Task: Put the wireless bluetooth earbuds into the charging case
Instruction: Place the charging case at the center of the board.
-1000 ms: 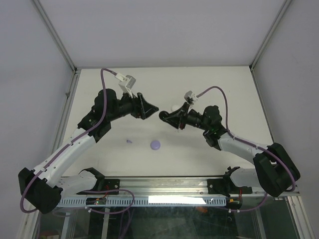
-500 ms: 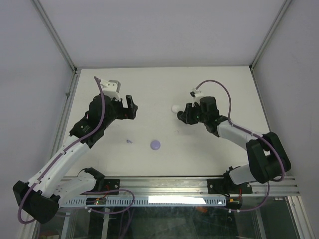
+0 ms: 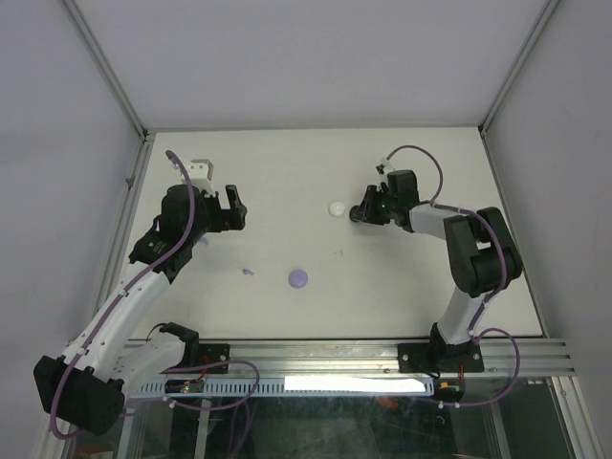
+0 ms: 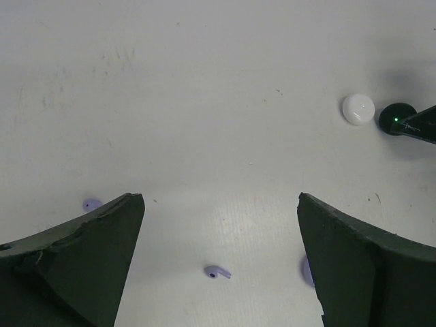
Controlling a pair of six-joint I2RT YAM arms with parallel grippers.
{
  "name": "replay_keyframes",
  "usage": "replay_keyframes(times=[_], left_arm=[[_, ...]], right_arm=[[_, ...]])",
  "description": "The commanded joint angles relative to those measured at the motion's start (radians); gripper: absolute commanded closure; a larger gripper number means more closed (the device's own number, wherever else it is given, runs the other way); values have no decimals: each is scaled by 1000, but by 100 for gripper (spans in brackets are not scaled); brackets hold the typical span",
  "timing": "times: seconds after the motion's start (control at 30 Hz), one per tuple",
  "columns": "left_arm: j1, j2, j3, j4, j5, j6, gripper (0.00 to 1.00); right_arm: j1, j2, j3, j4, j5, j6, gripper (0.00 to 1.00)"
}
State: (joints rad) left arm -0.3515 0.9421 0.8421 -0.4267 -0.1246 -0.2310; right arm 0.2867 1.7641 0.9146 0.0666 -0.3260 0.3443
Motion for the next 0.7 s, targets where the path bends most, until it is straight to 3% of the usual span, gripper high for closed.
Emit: replay_keyframes(times=[0.0, 0.17, 0.27, 0.5, 0.67], left_arm=[[33, -26, -3, 37, 35, 11, 1], [55, -22, -2, 38, 85, 4, 5], [62, -17, -5, 39, 111, 3, 8], [73, -9, -7, 40, 128, -2, 8], [78, -1, -8, 43, 142, -4, 8]], right_arm=[[-29, 55, 63, 82, -105, 65, 92], [-67, 116, 65, 129, -207, 117, 81], [-88, 127, 48, 154, -225, 139, 69], [-116, 78, 23, 75, -170, 91, 49], [-115, 15, 11, 3, -113, 46, 40]])
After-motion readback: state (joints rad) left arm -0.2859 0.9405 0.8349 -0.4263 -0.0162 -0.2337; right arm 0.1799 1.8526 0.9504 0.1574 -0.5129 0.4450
